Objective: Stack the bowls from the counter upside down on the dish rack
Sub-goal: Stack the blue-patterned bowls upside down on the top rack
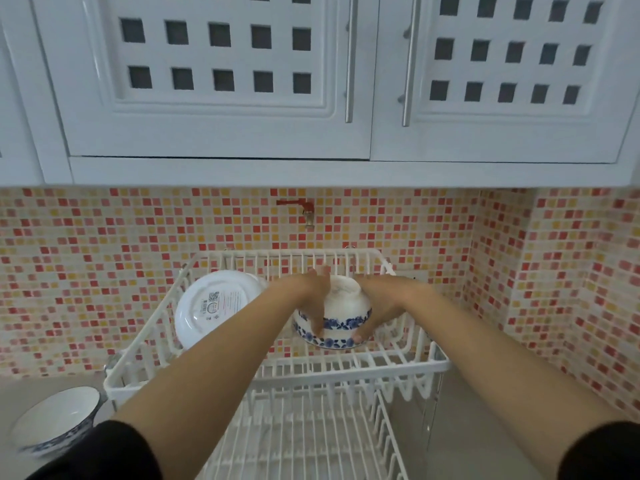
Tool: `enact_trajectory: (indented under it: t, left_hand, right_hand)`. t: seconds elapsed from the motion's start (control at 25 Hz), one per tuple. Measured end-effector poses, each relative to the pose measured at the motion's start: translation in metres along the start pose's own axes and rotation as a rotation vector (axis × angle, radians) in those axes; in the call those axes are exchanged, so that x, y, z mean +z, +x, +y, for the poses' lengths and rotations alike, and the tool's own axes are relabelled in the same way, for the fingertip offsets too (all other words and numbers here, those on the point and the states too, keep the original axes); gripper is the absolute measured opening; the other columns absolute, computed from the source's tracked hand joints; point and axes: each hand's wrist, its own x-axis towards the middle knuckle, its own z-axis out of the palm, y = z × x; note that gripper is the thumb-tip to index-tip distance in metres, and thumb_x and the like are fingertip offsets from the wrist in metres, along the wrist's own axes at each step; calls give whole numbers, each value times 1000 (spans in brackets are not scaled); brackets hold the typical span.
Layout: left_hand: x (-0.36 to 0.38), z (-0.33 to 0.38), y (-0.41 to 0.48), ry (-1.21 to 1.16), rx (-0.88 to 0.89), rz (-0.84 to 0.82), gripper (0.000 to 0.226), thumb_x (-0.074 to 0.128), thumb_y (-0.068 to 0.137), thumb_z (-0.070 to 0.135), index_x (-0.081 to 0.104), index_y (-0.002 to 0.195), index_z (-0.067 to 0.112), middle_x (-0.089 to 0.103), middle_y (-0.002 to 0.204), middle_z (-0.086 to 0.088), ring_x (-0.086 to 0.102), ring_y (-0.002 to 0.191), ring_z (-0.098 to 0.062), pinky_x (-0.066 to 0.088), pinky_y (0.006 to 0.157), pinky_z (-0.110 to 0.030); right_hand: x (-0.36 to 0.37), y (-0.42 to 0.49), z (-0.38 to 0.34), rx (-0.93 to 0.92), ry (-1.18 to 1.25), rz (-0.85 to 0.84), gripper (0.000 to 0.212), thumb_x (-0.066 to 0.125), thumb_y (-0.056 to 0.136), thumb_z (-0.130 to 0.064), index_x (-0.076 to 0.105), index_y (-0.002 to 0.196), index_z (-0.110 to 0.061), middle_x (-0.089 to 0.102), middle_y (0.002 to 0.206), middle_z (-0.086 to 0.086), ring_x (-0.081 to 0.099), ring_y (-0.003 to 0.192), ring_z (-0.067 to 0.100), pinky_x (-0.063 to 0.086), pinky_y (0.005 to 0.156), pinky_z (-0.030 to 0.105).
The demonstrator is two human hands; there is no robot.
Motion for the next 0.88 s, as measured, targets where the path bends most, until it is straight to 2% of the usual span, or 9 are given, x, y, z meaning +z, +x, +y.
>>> enact_trajectory:
  t: [0.08,0.16,0.28,0.32,0.4,0.48,0.56,0.72,0.88]
  left_hand:
    - [-7,-2,-14,32,61,82,108,74,79,14,-5,152,3,17,158,-16,37,137,-34,41,106,-38]
    - [-17,-13,-38,24,96,232,79,53,89,0,6,151,-1,18,158,-18,36,139,-32,38,109,-36]
    - [-28,-57,-86,-61,60,399,51,40,92,-4,33,143,-4,45,143,-22,55,115,-29,44,89,-28]
    - [-29,-76,-101,-74,22,441,49,39,93,-3,35,142,-4,51,137,-22,56,113,-30,44,85,-28]
    - [-21,-123,-138,-83,-66,503,49,39,93,-1,33,142,-4,52,134,-23,56,118,-34,47,90,-33]
    - [-6,-173,-175,-56,-158,485,50,35,97,3,28,145,-4,42,144,-24,48,128,-35,43,100,-38]
    - [13,-223,-204,-24,-208,434,49,29,102,12,25,147,-5,25,155,-22,33,140,-35,32,112,-40]
    - [60,-301,-233,-130,-307,380,65,27,102,37,6,152,1,12,161,-16,21,146,-32,24,117,-42]
    - [119,-344,-234,-212,-353,282,68,32,100,42,17,149,-4,48,141,-23,50,127,-35,42,100,-41]
  right_hand:
    - [-12,-11,-13,17,28,25,115,81,59,-52,18,149,-20,30,155,-1,39,136,24,40,108,40]
    - [-27,-24,-35,-11,112,66,100,72,77,-25,7,152,-16,15,160,3,25,144,23,31,115,37]
    - [-45,-37,-89,-71,237,176,79,52,88,-7,7,152,-15,9,161,6,17,147,22,21,117,34]
    - [-49,-38,-108,-91,254,223,74,49,92,-9,8,152,-15,9,161,6,16,147,21,19,118,35]
    - [-52,-35,-158,-139,271,297,64,43,99,-23,9,152,-14,9,161,6,14,148,21,17,119,37]
    - [-53,-27,-217,-176,277,330,62,34,101,-35,9,152,-11,7,162,6,11,148,22,14,119,37]
    - [-47,-17,-280,-194,271,350,65,28,101,-43,8,152,-10,5,162,7,9,149,23,12,119,37]
    - [-19,2,-383,-214,358,335,69,31,99,-46,3,153,-11,-8,162,6,3,149,24,13,119,41]
    - [35,25,-440,-162,481,255,70,36,100,-39,0,152,-9,-11,161,9,4,149,29,15,118,45]
